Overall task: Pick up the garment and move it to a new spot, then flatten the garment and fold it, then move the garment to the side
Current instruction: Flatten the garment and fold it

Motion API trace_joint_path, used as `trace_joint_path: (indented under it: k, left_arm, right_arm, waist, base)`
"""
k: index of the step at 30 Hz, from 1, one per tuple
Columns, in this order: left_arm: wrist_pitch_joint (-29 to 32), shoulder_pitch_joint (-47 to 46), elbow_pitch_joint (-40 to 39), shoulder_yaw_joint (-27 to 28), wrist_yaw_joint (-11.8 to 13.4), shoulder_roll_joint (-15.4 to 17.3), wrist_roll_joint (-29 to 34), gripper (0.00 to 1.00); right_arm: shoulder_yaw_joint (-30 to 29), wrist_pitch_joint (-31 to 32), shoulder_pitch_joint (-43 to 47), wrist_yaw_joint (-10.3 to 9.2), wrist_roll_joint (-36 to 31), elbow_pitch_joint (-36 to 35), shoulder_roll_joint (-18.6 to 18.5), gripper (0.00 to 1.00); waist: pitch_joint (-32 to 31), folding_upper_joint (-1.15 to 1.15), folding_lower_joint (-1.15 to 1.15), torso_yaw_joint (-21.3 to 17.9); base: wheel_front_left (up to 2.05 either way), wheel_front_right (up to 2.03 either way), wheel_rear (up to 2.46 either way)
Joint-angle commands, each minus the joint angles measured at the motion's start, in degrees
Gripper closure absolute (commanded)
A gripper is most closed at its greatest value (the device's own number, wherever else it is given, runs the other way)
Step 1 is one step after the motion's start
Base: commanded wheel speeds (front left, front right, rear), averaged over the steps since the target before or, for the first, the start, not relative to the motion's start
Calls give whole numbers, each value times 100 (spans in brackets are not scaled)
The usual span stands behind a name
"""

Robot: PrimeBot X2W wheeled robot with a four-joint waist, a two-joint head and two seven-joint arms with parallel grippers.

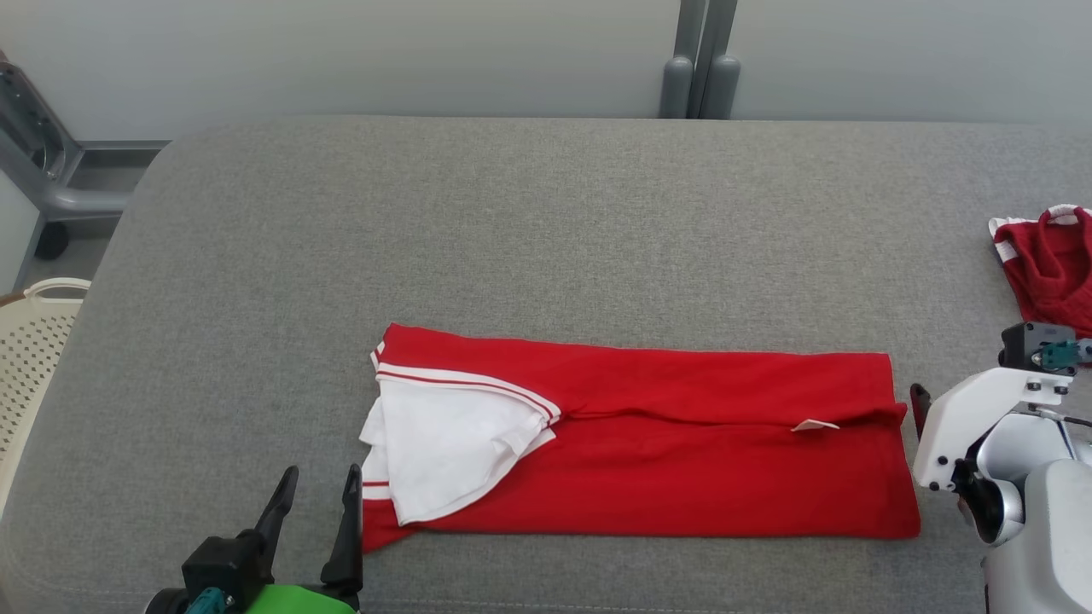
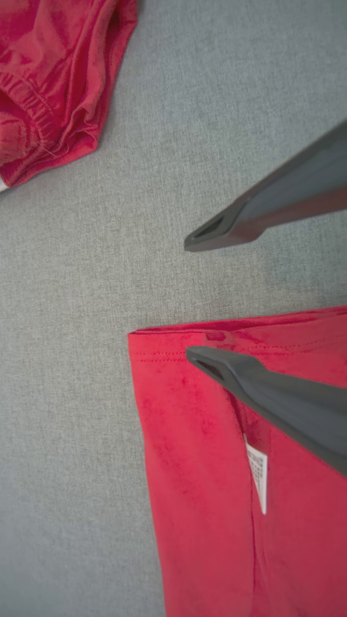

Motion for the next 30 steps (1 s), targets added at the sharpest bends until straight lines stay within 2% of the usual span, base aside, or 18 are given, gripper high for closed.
trace_joint_path:
  k: [1,5,8,30]
  left_arm:
    - [-19,-8,16,25,-17,-13,51,0]
    - [-19,-8,0,20,-21,-15,60,0]
    - [-19,-23,-7,17,-23,-9,57,0]
    - [-19,-105,31,-140,-25,52,-15,0]
  right_arm:
    - [-46,72,87,-4,50,-222,-20,0]
    - [-89,210,116,-3,122,-724,-19,0]
    - [1,296,143,-3,151,-811,-17,0]
    - [215,4,-84,-3,196,704,-18,0]
  waist:
    - [-11,0,0,-11]
    - [-17,0,0,-14]
    - [11,0,0,2]
    - [176,0,0,112]
  base:
    - [0,0,0]
    - [0,0,0]
    - [0,0,0]
    - [0,0,0]
